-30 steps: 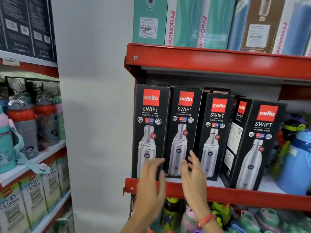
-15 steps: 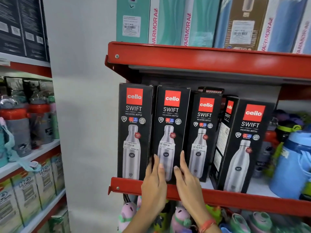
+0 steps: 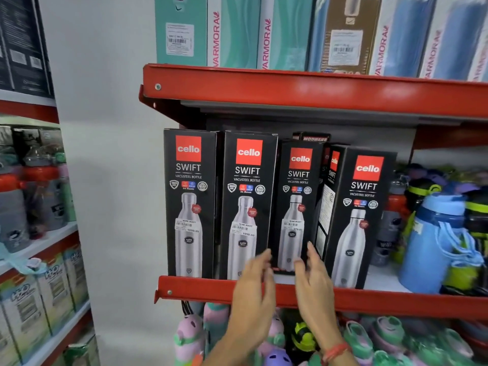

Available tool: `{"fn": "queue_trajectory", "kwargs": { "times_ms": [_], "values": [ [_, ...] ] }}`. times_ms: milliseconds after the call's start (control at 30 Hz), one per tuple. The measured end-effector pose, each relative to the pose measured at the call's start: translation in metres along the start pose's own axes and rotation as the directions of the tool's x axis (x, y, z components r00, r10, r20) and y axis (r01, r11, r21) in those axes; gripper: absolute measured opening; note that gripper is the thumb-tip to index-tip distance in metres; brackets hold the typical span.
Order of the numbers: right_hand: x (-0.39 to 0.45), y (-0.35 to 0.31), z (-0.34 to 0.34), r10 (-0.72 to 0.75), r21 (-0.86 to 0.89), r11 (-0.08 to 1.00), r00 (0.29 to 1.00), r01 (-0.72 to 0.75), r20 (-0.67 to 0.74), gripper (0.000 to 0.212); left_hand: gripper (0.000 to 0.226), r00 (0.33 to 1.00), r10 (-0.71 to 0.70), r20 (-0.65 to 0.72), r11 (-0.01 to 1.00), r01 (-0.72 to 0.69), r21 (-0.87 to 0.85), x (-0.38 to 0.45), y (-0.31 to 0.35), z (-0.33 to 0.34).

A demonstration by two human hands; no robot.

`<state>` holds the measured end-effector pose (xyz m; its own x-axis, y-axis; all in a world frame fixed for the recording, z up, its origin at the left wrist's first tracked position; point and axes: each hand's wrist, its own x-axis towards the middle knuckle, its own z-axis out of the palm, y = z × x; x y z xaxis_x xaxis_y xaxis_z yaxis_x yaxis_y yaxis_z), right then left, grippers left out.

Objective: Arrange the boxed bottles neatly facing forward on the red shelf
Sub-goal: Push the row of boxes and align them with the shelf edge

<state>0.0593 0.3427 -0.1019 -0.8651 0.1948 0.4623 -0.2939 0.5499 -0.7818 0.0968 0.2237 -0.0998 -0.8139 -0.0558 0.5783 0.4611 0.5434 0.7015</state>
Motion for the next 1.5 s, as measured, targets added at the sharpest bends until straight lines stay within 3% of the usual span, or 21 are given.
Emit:
{"fn": "queue_trajectory", "kwargs": {
  "times_ms": [67,167,333,467,600,900,1200,1433,1500],
  "values": [
    [0.010,0.010,-0.006,0.042,0.027,0.999,0.997,-0.044,0.062,0.058,0.056,0.982,-0.069,0.173,0.996,0.078,-0.046,0.012,0.007,0.022],
    [0.019,0.012,-0.008,0.087,0.135,0.985,0.980,-0.111,0.177,0.060,0.071,0.946,-0.189,0.264,0.972,0.219,-0.088,0.028,0.020,0.048],
    [0.028,0.010,-0.013,0.091,0.185,0.974,0.977,-0.128,0.192,0.062,0.073,0.934,-0.321,0.160,0.947,0.321,0.025,0.041,0.028,0.069],
    [0.030,0.014,-0.014,0.095,0.221,0.966,0.978,-0.135,0.185,0.054,0.078,0.934,-0.324,0.153,0.941,0.334,-0.049,0.037,0.025,0.063],
    [0.030,0.017,-0.014,0.079,0.187,0.975,0.977,-0.117,0.198,0.051,0.097,0.934,-0.313,0.172,0.940,0.331,-0.083,0.030,0.025,0.055],
    [0.030,0.015,-0.015,0.095,0.169,0.977,0.974,-0.131,0.207,0.050,0.081,0.902,-0.385,0.195,0.899,0.414,-0.141,0.046,0.027,0.064],
    [0.007,0.021,-0.034,0.092,0.137,0.982,0.963,-0.130,0.255,0.048,0.091,0.920,-0.350,0.180,0.893,0.385,-0.233,0.009,0.023,0.043],
    [-0.001,0.017,-0.045,0.071,0.156,0.981,0.959,-0.117,0.274,0.048,0.079,0.917,-0.320,0.237,0.908,0.368,-0.199,0.002,0.026,0.031],
    [-0.005,0.019,-0.048,0.082,0.156,0.980,0.963,-0.125,0.258,0.046,0.075,0.929,-0.319,0.187,0.924,0.348,-0.156,0.000,0.025,0.034]
  ]
}}
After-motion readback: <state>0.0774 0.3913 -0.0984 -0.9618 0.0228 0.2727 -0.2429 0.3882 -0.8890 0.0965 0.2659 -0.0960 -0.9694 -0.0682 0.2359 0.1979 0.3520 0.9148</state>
